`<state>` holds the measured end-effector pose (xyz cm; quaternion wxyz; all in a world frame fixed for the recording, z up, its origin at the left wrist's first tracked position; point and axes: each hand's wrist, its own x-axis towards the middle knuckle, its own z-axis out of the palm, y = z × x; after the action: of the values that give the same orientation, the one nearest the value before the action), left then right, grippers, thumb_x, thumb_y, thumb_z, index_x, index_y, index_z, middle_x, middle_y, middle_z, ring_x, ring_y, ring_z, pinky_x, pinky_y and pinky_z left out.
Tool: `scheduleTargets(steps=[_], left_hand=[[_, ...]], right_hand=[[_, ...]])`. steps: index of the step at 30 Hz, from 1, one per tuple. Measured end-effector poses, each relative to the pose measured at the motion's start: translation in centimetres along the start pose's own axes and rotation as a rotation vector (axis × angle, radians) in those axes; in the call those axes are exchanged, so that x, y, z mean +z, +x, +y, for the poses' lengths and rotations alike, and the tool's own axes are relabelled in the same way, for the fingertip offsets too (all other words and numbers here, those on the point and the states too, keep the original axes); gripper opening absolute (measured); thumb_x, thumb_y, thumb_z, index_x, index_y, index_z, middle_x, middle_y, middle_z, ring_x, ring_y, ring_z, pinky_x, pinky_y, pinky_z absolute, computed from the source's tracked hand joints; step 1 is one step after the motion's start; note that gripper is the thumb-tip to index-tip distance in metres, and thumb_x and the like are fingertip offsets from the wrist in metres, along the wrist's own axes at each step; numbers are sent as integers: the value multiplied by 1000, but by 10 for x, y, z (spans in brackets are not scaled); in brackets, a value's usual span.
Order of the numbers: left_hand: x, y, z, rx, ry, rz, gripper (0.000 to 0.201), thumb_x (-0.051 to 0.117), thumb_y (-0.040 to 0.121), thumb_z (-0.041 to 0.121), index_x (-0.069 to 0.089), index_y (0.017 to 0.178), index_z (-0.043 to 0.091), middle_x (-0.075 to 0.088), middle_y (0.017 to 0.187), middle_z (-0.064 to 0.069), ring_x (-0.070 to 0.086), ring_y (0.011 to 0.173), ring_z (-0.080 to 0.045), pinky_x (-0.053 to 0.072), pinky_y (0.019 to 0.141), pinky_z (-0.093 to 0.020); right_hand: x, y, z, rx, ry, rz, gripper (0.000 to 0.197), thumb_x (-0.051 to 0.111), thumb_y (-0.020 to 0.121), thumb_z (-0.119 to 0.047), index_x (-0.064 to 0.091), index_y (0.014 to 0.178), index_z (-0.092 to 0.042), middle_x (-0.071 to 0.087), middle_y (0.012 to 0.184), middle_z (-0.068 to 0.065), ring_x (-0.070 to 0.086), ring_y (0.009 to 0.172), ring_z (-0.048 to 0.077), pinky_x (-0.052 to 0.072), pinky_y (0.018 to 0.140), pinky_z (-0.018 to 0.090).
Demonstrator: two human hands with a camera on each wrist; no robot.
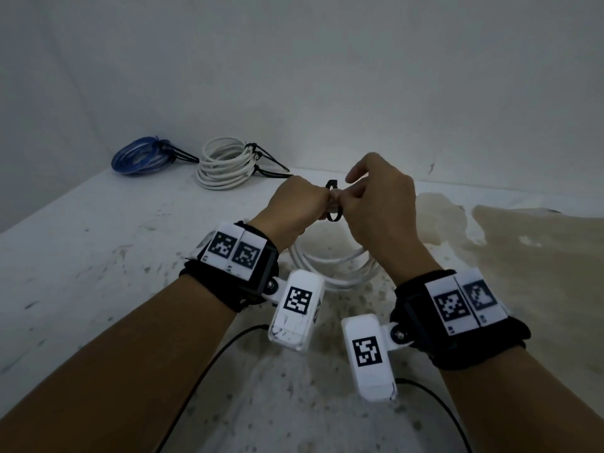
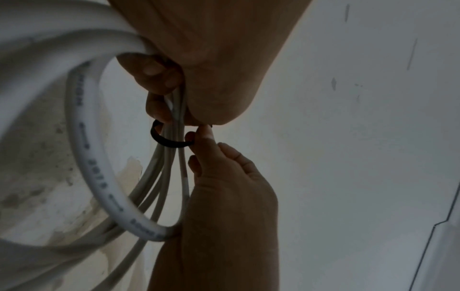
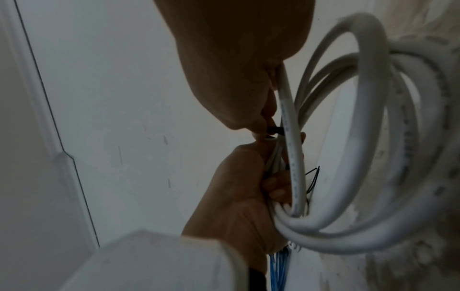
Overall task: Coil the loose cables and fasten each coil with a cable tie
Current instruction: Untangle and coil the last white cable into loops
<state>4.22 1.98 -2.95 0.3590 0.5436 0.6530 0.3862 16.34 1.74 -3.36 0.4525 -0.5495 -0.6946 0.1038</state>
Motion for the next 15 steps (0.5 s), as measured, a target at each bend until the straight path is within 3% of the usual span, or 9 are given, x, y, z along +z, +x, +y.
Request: scheduleTargets(steps=[2, 3, 5, 7, 8, 11, 13, 15], left_hand=[[2, 3, -4, 11, 53, 6, 30, 56, 93, 19, 59, 65, 8, 56, 44, 8, 48, 32, 0, 32, 40, -19], [4, 3, -4, 24, 86, 0, 29, 56, 91, 20, 64, 68, 7, 61, 51, 6, 54, 41, -2, 34, 45, -23], [6, 1, -3, 81, 131, -9, 26, 56, 85, 20, 70, 76, 0, 70, 69, -6, 67, 66, -20, 45, 57, -37], [6, 1, 1, 102, 160, 14, 30, 54, 81, 22, 70, 81, -4, 71, 78, -14, 67, 75, -29, 52, 68, -45], [5, 2, 2, 93, 159, 21, 29, 55, 83, 22, 69, 80, -4, 71, 75, -12, 65, 69, -27, 49, 63, -42], [-2, 3, 3, 34, 116, 33, 27, 58, 89, 17, 62, 68, 1, 58, 47, 4, 47, 40, -8, 32, 41, -19], [-2, 4, 1, 77, 148, 19, 26, 58, 89, 18, 64, 73, -3, 62, 57, -3, 47, 46, -10, 34, 43, -21], [-1, 4, 1, 116, 182, 37, 28, 59, 85, 19, 67, 81, -7, 67, 76, -18, 45, 54, -18, 31, 49, -28]], right_hand=[[1, 2, 4, 25, 30, -12, 25, 79, 82, -19, 57, 93, -17, 64, 66, -8, 60, 63, 1, 39, 55, 5], [1, 4, 5, 36, 41, -15, 26, 79, 82, -19, 56, 94, -17, 65, 66, -8, 60, 64, 1, 38, 56, 4], [-3, 8, 6, 46, 47, -19, 29, 80, 81, -20, 55, 96, -18, 68, 68, -6, 63, 69, 6, 38, 59, 4], [-8, 10, 6, 53, 38, -43, 31, 80, 80, -21, 56, 100, -19, 69, 71, -5, 63, 75, 7, 37, 61, 3], [-10, 10, 6, 54, 29, -61, 33, 81, 80, -22, 57, 101, -19, 70, 72, -5, 62, 78, 7, 37, 61, 4], [-12, 10, 5, 42, -8, -117, 37, 82, 78, -25, 56, 105, -18, 71, 74, -5, 64, 84, 9, 37, 63, 7], [-10, 10, 5, 30, -22, -127, 39, 82, 78, -27, 56, 106, -17, 70, 74, -5, 65, 86, 12, 43, 69, 18], [-9, 10, 6, 25, -23, -119, 40, 82, 78, -28, 56, 106, -17, 70, 74, -4, 65, 85, 13, 45, 72, 21]])
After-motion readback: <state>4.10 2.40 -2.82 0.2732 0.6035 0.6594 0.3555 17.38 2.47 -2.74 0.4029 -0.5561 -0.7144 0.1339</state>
